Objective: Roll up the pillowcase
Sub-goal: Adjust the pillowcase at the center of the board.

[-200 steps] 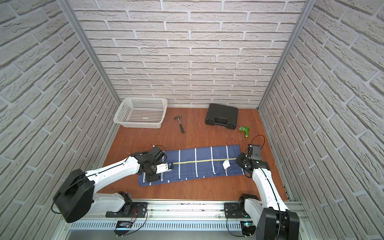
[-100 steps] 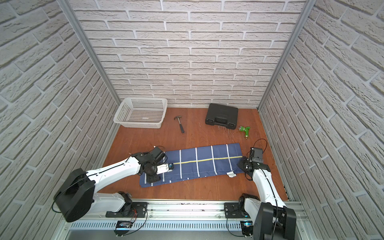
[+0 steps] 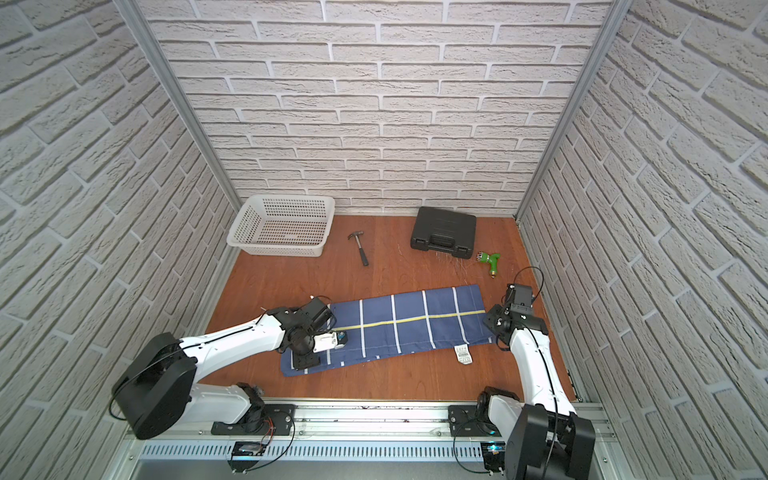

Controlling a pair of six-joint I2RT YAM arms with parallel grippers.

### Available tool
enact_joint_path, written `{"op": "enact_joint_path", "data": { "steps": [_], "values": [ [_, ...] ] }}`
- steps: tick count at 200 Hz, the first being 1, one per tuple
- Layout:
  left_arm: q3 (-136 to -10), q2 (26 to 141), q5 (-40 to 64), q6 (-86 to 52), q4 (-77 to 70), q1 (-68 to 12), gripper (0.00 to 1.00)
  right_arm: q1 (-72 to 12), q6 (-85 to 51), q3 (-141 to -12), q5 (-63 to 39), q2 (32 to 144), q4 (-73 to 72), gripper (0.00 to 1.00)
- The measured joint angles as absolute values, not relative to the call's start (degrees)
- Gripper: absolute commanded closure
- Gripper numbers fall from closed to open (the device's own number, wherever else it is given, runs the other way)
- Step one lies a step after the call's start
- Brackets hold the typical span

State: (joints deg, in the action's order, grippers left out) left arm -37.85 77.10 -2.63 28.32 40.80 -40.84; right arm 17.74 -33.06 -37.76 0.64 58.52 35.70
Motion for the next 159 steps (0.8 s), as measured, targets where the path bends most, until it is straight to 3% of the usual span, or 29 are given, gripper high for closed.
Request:
{"op": "enact_joint_path", "data": {
  "steps": [42, 78, 104, 133, 159],
  "values": [
    [-38.41, 74.78, -3.05, 27.14, 42.46, -40.84, 0.39, 11.84, -30.52, -42.28, -3.31, 60.45, 32.97, 0.47],
    [-43.77, 71.13, -5.74, 21.43, 46.37, -41.89, 0.39, 6.42, -29.19, -37.80, -6.87, 67.90, 29.45, 0.46],
    [-51.55, 69.91, -10.44, 15.92, 49.10, -46.19, 0.32, 6.26, -29.80, -32.82, -7.25, 70.54, 27.46, 0.46],
    [-59.90, 69.56, -14.92, 1.96, 48.88, -47.72, 0.36, 6.26, -31.20, -31.14, -7.03, 71.96, 24.80, 0.48],
    [-58.39, 67.90, -18.63, -17.50, 47.55, -49.47, 0.37, 6.24, -32.75, -30.89, -5.93, 71.77, 24.21, 0.49]
  ]
}}
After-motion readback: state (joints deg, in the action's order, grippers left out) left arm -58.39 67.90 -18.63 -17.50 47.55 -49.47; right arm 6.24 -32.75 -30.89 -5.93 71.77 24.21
